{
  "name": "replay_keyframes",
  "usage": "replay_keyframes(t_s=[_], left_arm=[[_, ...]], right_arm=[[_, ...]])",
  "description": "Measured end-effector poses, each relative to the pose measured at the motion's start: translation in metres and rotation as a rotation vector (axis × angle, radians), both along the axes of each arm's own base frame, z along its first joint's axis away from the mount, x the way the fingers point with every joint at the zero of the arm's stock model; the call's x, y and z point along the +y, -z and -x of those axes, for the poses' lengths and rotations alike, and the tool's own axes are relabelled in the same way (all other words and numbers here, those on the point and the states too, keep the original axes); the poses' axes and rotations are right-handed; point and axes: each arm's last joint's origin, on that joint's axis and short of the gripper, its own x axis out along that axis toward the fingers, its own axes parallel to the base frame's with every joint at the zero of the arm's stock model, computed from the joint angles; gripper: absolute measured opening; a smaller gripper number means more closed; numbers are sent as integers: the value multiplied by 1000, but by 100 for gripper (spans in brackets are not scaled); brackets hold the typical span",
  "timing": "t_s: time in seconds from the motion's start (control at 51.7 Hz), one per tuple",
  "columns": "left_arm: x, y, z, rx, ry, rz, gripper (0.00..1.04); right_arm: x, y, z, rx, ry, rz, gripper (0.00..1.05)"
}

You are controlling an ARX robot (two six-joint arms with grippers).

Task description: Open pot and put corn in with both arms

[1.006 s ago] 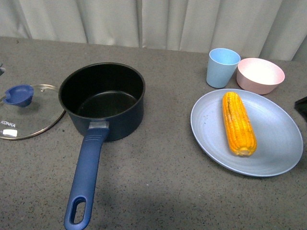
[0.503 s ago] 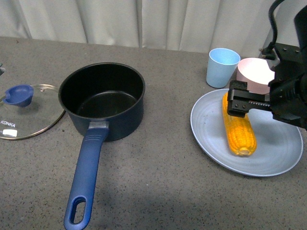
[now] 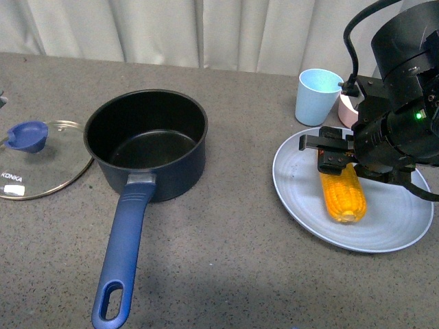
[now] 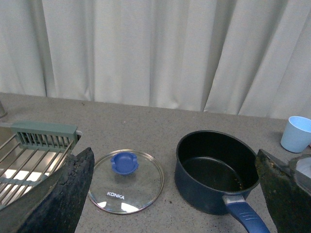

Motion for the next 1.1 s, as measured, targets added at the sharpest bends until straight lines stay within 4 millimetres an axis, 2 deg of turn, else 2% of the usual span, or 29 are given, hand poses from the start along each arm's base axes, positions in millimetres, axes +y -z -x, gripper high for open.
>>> replay_keyframes(t_s=[0.252,0.368,0.465,0.523,0.6,0.755,0.968,1.103], left_arm=[[0,0,0,0,0,0,98],[0,0,0,0,0,0,98],[0,0,0,0,0,0,98],[0,0,0,0,0,0,98],[0,0,0,0,0,0,98],[0,0,0,0,0,0,98],[0,0,0,0,0,0,98],[0,0,0,0,0,0,98]], right_arm=[[1,-5,0,-2,-22,-46,21],[1,-31,3,-42,-50,-160,16],[9,-70,-2,-133,-94,-294,13],[22,-89,-9,-174,-150,-368,12],[47,-103,-17,-194,-208,-428,12],[89,-114,-28,-182,-275,-477,12],[148,-109,-33,-126,-349,-494,12],[173,-101,-31,-88,-379,-497,12]])
